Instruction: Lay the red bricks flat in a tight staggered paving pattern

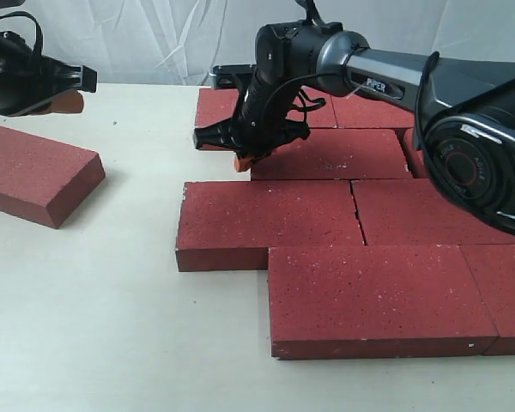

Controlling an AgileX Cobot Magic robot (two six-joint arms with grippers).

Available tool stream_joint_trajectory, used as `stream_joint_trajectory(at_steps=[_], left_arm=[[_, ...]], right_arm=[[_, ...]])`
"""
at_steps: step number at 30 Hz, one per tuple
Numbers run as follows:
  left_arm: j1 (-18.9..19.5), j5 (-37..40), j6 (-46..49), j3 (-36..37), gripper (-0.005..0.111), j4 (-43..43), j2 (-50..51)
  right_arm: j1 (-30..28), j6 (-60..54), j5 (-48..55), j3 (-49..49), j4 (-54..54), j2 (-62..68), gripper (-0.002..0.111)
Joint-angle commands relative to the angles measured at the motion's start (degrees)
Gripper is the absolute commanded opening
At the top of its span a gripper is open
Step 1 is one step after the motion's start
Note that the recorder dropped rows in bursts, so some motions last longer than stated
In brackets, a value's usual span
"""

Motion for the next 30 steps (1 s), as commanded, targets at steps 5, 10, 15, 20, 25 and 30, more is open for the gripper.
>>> stream_joint_trajectory(at_steps=[5, 10, 15, 20, 25, 30], left_arm=[[0.3, -1.0, -0.3, -0.3, 0.0, -1.0, -0.6], [0.3, -1.0, -0.3, -0.3, 0.0, -1.0, -0.6], [0.3, -1.2, -0.3, -0.3, 0.0, -1.0, -0.6], [0.3, -1.2, -0.3, -0.3, 0.0, -1.0, -0.6], [0.3, -1.2, -0.3, -0.3, 0.0, -1.0, -0.6], [0.3, -1.0, -0.3, -0.3, 0.0, -1.0, -0.6]], right_arm=[[-0.4, 3.8, 1.9, -0.4, -6.1, -0.1, -0.001], [-0.4, 9.0, 2.6, -0.4, -9.4, -0.1, -0.001], [-0.4, 9.5, 3.9, -0.4, -12.6, -1.1, -0.001], [-0.4, 10.2, 4.5, -0.4, -15.0, -2.2, -0.001], [-0.4, 10.2, 3.2, -0.4, -12.3, -2.2, -0.001], [-0.4, 10.2, 2.8, -0.4, -12.2, -2.0, -0.001]])
